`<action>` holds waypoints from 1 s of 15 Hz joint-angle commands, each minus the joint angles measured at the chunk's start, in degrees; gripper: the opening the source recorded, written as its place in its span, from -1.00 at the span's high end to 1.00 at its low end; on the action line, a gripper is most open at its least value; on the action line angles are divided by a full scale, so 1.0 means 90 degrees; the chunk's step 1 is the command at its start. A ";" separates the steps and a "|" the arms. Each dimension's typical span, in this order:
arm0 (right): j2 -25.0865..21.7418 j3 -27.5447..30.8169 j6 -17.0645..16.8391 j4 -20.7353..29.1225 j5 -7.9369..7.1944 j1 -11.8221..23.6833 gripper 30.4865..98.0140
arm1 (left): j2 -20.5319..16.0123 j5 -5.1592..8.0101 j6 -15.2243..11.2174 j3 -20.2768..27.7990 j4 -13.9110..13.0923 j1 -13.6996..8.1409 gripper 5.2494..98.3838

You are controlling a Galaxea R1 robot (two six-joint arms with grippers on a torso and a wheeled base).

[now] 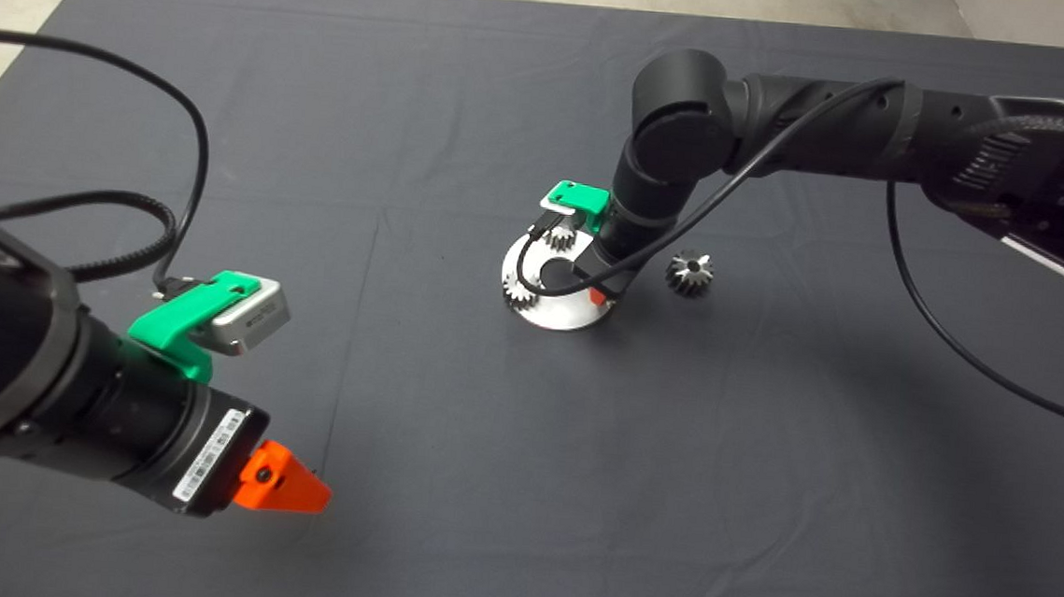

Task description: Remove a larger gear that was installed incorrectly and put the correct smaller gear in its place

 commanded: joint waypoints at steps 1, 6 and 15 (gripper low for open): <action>0.0022 -0.0060 -0.0024 -0.0138 -0.0834 0.0143 0.73 | -0.0020 0.0009 -0.0011 0.0079 -0.0098 -0.0069 -1.00; 0.0058 -0.0314 -0.0021 -0.0138 -0.0834 0.0133 0.73 | -0.0020 0.0009 -0.0011 0.0079 -0.0098 -0.0062 -1.00; 0.0118 -0.0216 0.0008 -0.0128 -0.0834 0.0075 0.73 | -0.0020 0.0009 -0.0011 0.0079 -0.0098 -0.0061 -1.00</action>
